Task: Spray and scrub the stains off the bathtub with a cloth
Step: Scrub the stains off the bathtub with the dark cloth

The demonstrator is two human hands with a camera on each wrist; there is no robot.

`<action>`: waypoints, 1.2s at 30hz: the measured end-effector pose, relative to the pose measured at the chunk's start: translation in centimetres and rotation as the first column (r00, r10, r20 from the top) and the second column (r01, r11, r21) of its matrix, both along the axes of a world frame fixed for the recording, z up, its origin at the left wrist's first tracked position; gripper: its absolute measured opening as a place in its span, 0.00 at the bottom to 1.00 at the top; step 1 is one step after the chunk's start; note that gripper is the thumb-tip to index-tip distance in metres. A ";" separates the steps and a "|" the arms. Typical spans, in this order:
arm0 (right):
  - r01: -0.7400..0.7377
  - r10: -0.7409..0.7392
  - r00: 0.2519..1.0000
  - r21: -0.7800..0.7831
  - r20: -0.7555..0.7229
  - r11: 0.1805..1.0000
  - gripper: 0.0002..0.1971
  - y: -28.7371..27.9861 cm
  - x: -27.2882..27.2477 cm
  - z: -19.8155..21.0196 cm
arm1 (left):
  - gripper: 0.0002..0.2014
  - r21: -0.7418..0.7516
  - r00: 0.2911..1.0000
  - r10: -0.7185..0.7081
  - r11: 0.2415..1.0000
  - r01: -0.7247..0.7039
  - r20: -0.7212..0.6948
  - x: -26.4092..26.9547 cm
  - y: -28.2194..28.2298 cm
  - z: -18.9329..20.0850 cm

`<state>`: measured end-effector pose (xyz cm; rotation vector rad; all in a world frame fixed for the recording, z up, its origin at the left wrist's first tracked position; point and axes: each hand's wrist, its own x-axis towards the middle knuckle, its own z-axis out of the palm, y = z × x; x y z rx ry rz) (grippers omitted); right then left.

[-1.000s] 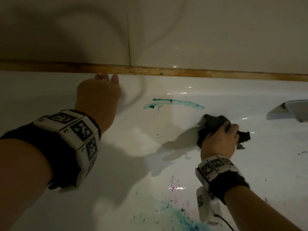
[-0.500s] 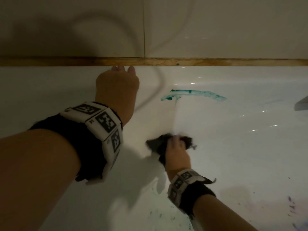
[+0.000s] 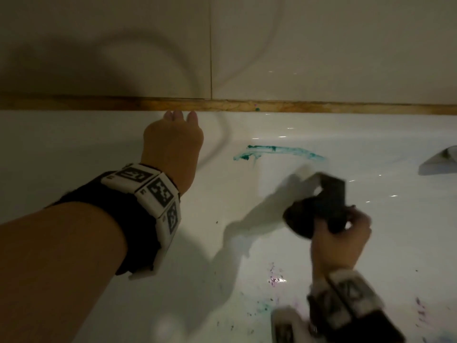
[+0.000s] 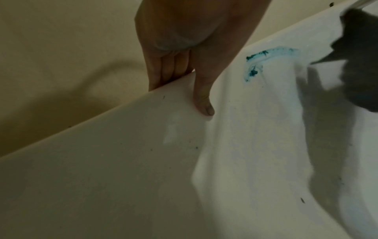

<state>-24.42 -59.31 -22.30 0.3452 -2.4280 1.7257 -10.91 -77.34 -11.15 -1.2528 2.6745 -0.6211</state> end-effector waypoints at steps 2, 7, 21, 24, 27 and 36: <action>0.097 -0.095 0.993 -0.035 0.068 0.995 0.20 -2.4 -3.0 1.3 | 0.38 0.001 1.000 -0.007 1.000 0.007 0.000 0.0 -0.1 -0.1; -0.060 0.087 0.970 0.123 -0.229 0.991 0.21 -6.3 -2.5 2.1 | 0.37 0.005 1.000 -0.018 1.000 0.018 -0.009 0.1 -0.1 -0.4; -0.159 0.190 0.933 0.125 -0.307 0.979 0.16 -4.0 -2.9 5.5 | 0.37 -0.010 1.000 -0.015 1.000 0.015 -0.016 0.0 -0.1 -0.4; -0.157 0.227 0.900 0.209 -0.371 0.965 0.15 -6.6 -2.1 4.9 | 0.38 -0.004 1.000 -0.008 1.000 0.008 -0.009 0.0 -0.1 -0.5; -0.342 0.614 0.666 0.558 -0.423 0.756 0.19 -6.9 0.6 1.8 | 0.38 0.009 1.000 0.013 1.000 -0.013 0.010 0.0 -0.1 -0.4; -0.383 0.456 0.786 0.250 -0.418 0.889 0.10 -4.1 0.9 4.2 | 0.34 0.014 0.999 0.000 1.000 0.001 -0.032 0.2 -0.2 -0.6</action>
